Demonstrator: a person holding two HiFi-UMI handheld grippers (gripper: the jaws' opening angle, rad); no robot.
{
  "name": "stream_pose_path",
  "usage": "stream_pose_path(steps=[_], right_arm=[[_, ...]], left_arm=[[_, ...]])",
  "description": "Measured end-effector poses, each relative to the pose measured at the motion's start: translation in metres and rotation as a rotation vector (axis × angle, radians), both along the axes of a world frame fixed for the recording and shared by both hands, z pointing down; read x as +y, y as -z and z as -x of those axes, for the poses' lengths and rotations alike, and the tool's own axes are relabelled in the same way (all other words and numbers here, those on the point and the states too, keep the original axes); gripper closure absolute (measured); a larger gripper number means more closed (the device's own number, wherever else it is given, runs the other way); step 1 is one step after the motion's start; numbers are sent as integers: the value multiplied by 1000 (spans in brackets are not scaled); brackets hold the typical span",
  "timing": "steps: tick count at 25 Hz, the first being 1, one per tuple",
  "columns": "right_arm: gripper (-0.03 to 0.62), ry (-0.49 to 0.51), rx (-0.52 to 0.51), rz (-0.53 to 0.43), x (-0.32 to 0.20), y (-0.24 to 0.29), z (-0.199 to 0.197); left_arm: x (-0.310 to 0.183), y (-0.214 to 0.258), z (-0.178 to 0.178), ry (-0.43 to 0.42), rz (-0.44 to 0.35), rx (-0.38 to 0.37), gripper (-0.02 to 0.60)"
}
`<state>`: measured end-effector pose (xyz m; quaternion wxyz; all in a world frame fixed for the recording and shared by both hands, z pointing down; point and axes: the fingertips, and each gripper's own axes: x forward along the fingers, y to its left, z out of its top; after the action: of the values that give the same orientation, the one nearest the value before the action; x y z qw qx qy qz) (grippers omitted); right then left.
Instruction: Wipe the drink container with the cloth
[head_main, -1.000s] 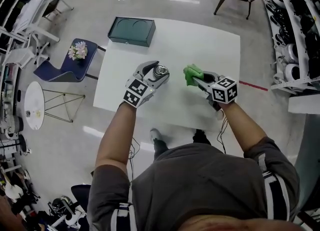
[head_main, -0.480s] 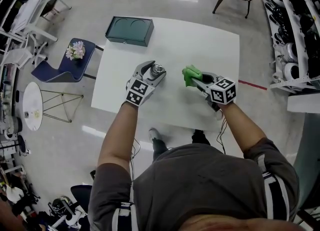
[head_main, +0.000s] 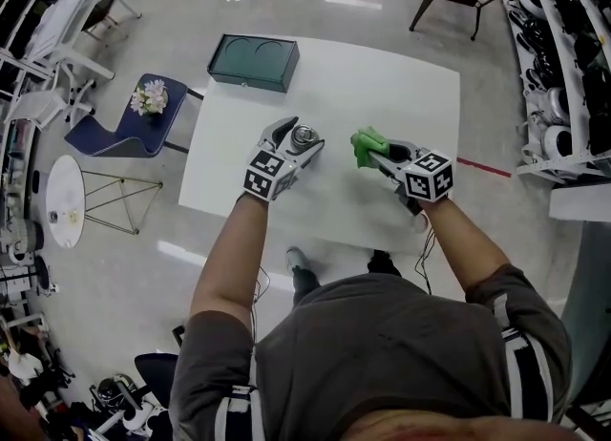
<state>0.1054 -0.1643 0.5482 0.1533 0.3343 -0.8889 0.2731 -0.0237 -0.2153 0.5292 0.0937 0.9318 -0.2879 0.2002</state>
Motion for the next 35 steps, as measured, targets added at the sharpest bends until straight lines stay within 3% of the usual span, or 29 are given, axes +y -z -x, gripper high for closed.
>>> stream_pose_path(steps=[4,7,11,16,19,24,26,35], right_arm=[[500,8,1,-24,-4,16,5],[500,14,0,-54,-9,36,6],[500,23,-6,-99,-8,69,8],[500,50,5,-180,-8,118,11],[500,63,23,-237,-9,147,14],[500,83,62,-360,-7,181,18],[500,85,78,-391,-4,190,18],[500,47,67,-470,-13,217,8]], left_arm=[[-1,22,6,27,-8,59,244],[4,52,24,83,-11,150,244],[28,92,60,163,-6,287,245],[57,136,114,273,-71,380,248],[76,150,129,304,-91,388,277],[100,169,143,346,-116,382,452],[106,178,150,358,-122,398,489],[119,214,164,383,-195,389,572]])
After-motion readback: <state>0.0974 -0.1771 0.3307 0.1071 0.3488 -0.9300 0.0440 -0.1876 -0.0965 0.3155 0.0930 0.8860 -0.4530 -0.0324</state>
